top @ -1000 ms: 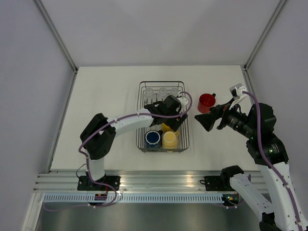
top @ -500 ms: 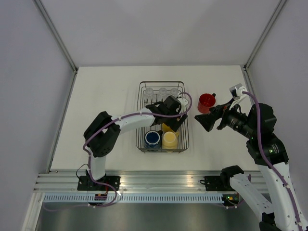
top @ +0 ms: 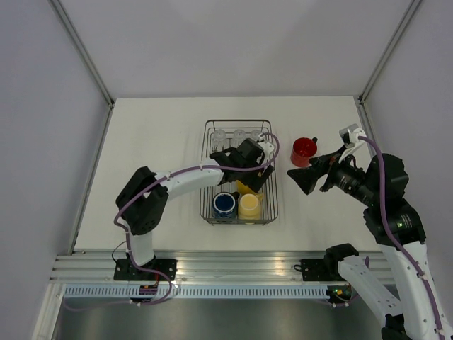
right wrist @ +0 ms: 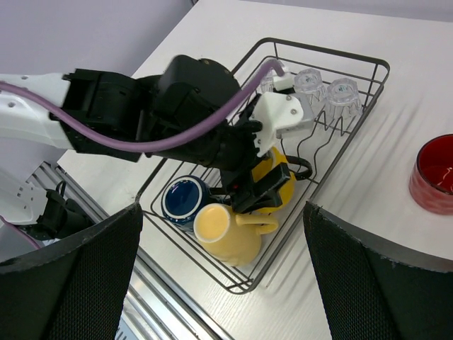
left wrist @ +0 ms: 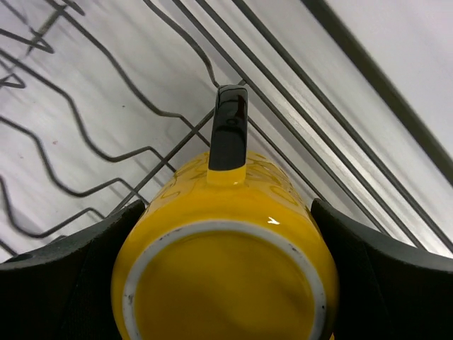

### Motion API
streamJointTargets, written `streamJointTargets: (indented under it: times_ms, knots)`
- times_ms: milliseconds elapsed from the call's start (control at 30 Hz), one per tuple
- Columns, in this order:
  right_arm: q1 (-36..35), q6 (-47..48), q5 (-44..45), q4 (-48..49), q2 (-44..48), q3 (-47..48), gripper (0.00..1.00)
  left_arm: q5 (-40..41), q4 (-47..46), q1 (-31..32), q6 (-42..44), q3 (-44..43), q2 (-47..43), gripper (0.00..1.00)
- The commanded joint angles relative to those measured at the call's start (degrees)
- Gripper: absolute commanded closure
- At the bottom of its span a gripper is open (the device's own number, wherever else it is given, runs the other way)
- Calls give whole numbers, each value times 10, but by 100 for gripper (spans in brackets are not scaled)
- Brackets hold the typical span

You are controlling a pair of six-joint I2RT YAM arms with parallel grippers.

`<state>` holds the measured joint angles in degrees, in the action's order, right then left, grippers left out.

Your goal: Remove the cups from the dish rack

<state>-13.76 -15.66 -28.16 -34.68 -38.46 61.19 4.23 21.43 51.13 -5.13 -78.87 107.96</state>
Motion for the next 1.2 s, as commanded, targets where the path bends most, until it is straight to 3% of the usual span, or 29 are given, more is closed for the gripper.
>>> streamJointTargets:
  times_ms: [0, 333, 467, 567, 800, 967, 1067, 1167]
  knots:
    - [0, 5, 20, 19, 10, -1, 2, 14, -20, -1, -30, -10, -92, 98]
    - [0, -23, 57, 47, 13, -18, 2, 26, -45, -1, -86, 19, -215, 98]
    - [0, -51, 51, 94, 34, -55, 2, -31, -85, -1, -120, 47, -276, 98]
    - [0, -75, 11, 152, 49, -93, 2, -80, -131, -1, -153, 72, -320, 98]
    - [0, -152, -198, 340, 51, -174, 2, -135, -282, -1, -265, 178, -405, 98]
    - [0, -215, -239, 431, 54, -213, 2, -149, -385, -1, -363, 221, -432, 98]
    - [-1, -297, -262, 563, 51, -249, 2, -156, -452, -1, -418, 251, -441, 98]
    - [-2, -349, -271, 633, 44, -270, 3, -146, -520, 0, -476, 284, -449, 98]
